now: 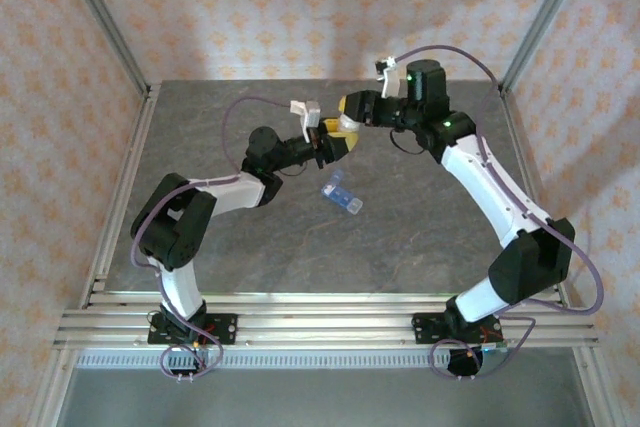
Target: Sort the pills into containers
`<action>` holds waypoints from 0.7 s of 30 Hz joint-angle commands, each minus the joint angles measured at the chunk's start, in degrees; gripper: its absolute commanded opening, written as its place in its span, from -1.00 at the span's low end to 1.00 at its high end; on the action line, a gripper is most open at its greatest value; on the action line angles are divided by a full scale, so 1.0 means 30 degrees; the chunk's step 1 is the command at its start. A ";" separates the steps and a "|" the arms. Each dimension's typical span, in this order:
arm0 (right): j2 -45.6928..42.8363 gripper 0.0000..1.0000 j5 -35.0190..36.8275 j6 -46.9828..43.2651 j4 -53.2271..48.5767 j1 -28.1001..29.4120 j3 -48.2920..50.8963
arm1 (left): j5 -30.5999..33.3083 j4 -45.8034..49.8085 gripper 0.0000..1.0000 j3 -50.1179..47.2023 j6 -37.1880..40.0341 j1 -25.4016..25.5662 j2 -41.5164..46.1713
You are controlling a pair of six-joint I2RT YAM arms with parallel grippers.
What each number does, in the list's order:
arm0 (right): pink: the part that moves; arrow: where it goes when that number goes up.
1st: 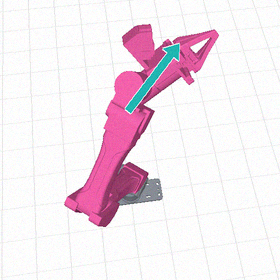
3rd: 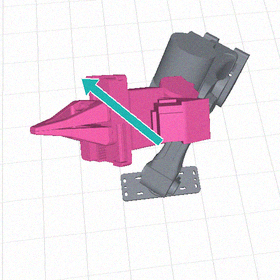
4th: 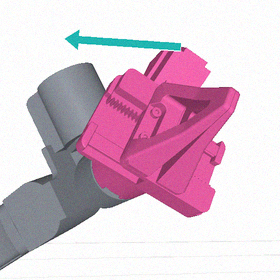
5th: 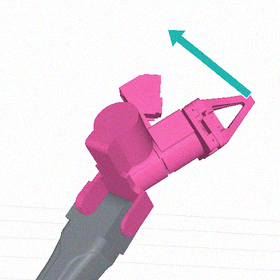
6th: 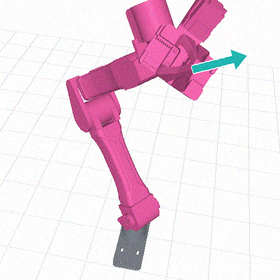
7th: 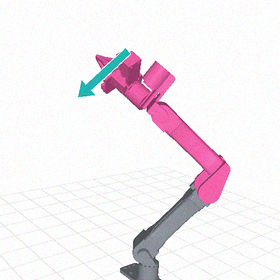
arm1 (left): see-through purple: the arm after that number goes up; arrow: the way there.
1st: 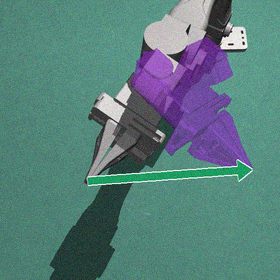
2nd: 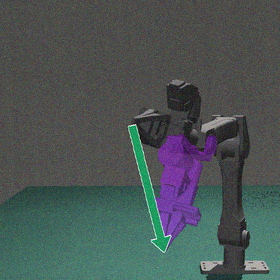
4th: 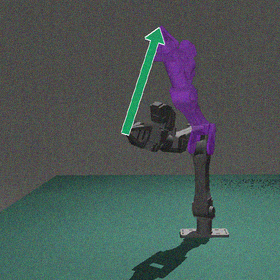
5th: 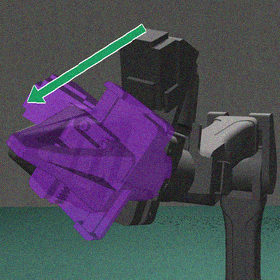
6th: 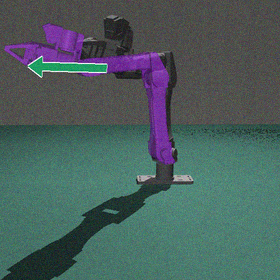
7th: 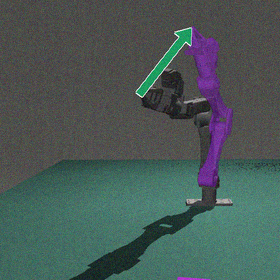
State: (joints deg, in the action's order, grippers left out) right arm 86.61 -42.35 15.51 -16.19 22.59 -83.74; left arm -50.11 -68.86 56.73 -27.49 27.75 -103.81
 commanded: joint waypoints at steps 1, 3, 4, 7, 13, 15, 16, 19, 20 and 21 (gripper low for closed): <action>-0.0381 -0.43 0.3545 0.1460 0.0004 0.1063 0.0840 | 0.3509 -0.0629 -1.00 -0.0710 0.3275 0.0261 0.1612; -0.0326 -0.44 0.4492 0.1794 0.0270 0.1518 0.1150 | 0.4307 -0.0337 -1.00 -0.1112 0.4296 0.0548 0.2006; -0.0291 -0.44 0.4925 0.1998 0.0346 0.1677 0.1258 | 0.4532 -0.0103 -1.00 -0.1191 0.4575 0.0648 0.2146; -0.0133 -0.44 0.5382 0.2453 0.0597 0.1824 0.1413 | 0.4560 0.0249 -1.00 -0.1240 0.4914 0.0772 0.2204; 0.0105 -0.13 0.5873 0.2054 -0.0722 0.1580 -0.0194 | 0.4391 0.0053 -1.00 -0.1362 0.4784 0.0783 0.1727; 0.0021 0.05 0.5348 0.2031 -0.0918 0.1157 -0.0681 | 0.4219 -0.0039 -1.00 -0.1372 0.4652 0.0728 0.1551; -0.0151 0.18 0.4987 0.1998 -0.0856 0.0825 -0.0801 | 0.4028 -0.0123 -1.00 -0.1336 0.4499 0.0670 0.1423; -0.0728 0.47 0.3646 0.1573 -0.0416 0.0088 -0.0583 | 0.3361 -0.0299 -1.00 -0.1205 0.3960 0.0507 0.1179; -0.0916 0.52 0.2912 0.1373 -0.0180 -0.0165 -0.0419 | 0.3085 -0.0336 -1.00 -0.1145 0.3806 0.0452 0.1088; -0.1040 0.57 0.2291 0.1162 0.0027 -0.0314 -0.0262 | 0.2822 -0.0323 -1.00 -0.1056 0.3653 0.0423 0.1038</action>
State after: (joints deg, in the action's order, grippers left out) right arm 86.30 -30.13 20.93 -16.75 23.20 -84.01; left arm -39.00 -65.49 52.23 -15.57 29.52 -100.51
